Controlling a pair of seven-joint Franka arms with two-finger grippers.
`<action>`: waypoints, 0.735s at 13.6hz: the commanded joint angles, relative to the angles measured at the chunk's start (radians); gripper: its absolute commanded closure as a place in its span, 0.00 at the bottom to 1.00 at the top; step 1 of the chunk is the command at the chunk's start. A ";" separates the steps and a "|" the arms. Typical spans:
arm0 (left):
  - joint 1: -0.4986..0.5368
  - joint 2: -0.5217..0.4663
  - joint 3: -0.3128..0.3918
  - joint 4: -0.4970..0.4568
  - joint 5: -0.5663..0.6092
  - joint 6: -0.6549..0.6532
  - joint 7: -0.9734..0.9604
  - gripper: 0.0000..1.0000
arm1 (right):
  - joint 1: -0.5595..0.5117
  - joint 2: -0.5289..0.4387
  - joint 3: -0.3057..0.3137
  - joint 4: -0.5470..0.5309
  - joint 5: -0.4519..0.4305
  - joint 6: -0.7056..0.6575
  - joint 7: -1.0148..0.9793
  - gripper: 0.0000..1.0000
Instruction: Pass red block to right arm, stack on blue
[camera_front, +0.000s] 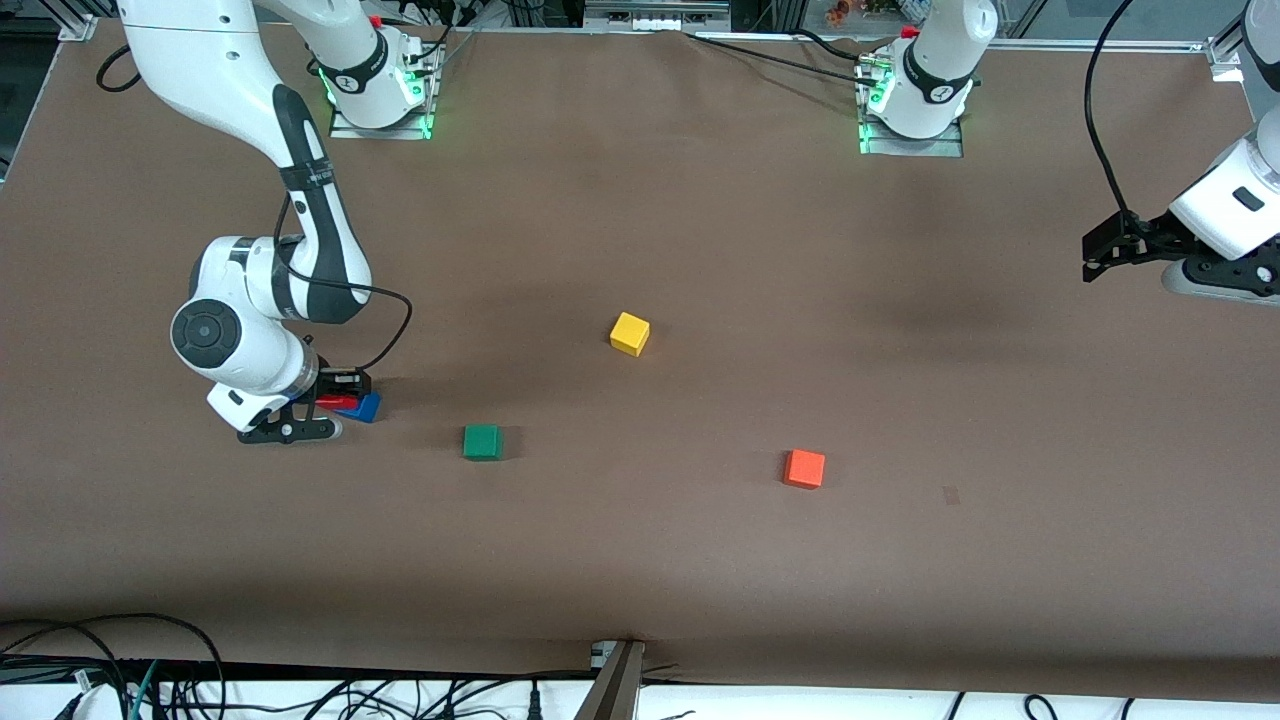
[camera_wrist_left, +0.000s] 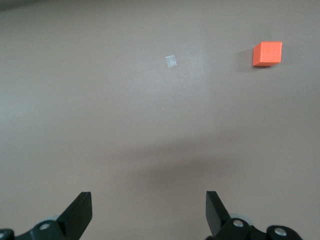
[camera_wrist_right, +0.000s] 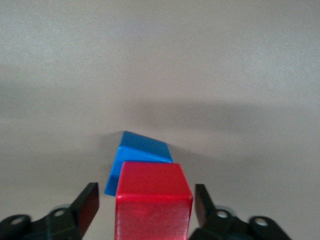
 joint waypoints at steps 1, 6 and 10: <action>-0.003 -0.022 -0.001 -0.028 0.016 0.013 -0.020 0.00 | -0.003 -0.042 0.006 -0.019 0.010 0.004 0.002 0.00; 0.006 -0.027 -0.001 -0.019 0.001 -0.030 -0.017 0.00 | -0.003 -0.108 -0.008 0.050 0.009 -0.141 -0.004 0.00; 0.006 -0.024 -0.004 -0.005 0.001 -0.081 -0.078 0.00 | 0.000 -0.174 -0.037 0.193 -0.007 -0.359 -0.010 0.00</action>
